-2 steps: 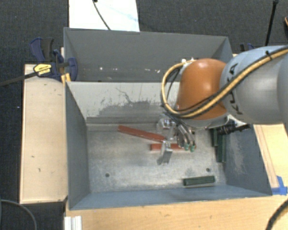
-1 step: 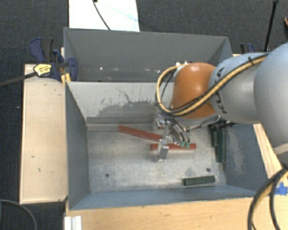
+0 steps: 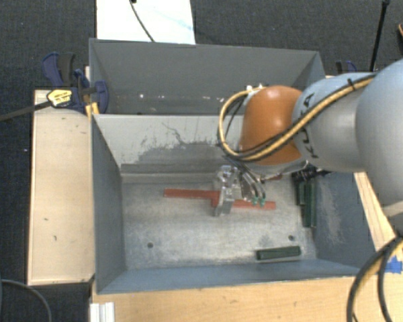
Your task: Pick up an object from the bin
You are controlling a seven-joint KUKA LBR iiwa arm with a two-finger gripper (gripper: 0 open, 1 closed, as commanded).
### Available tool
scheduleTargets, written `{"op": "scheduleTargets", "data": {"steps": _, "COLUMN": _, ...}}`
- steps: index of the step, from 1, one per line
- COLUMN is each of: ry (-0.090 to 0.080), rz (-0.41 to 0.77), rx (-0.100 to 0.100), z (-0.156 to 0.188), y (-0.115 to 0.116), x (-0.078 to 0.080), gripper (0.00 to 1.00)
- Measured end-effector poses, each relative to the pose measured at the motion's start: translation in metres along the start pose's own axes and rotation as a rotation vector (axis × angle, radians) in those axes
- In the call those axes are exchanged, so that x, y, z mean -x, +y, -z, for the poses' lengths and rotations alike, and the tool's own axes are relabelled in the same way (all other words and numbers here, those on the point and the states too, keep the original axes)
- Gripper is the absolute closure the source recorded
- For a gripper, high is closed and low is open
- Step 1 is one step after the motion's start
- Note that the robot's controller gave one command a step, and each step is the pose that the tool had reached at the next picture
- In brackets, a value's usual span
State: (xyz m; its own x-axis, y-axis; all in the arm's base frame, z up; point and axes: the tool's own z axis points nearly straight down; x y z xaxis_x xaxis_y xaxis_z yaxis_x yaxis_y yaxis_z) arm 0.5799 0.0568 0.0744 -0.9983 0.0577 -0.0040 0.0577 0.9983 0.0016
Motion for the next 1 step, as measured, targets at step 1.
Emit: {"op": "scheduleTargets", "data": {"steps": 1, "ry": -0.005, "rz": 0.001, "rx": 0.002, "z": 0.148, "y": 0.0478, "x": -0.0326, "gripper": 1.0}}
